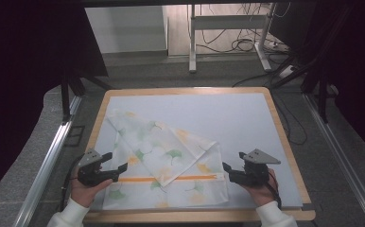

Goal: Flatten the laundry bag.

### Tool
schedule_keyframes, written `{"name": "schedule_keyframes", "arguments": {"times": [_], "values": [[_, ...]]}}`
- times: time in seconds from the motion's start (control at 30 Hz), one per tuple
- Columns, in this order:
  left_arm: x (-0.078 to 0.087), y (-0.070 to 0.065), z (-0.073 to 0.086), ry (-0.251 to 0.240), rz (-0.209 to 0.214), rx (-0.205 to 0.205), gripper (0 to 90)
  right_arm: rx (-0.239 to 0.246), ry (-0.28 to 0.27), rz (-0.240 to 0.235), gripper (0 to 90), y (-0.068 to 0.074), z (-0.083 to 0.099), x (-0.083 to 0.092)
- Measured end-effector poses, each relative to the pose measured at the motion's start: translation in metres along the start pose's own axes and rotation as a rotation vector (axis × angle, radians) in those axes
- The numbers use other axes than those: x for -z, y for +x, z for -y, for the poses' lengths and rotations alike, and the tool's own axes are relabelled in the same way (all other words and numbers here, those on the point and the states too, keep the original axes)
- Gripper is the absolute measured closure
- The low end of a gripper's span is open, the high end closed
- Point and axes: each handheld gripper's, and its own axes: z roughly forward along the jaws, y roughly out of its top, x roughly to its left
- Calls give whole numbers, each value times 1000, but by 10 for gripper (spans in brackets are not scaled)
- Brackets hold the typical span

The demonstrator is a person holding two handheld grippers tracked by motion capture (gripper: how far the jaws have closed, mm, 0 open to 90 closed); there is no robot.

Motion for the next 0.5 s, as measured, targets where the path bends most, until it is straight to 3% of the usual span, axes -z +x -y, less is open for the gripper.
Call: {"name": "schedule_keyframes", "arguments": {"times": [0.2, 0.3, 0.5], "values": [[-5, 0, -1, 4, 12, -5, 218, 25, 16, -26, 230, 4, 0, -5], [-5, 0, -3, -17, 2, -15, 214, 42, 25, -44, 230, 6, 2, -6], [-8, -6, -5, -37, 30, -16, 223, 17, -3, -58, 239, 6, 5, 3]]}}
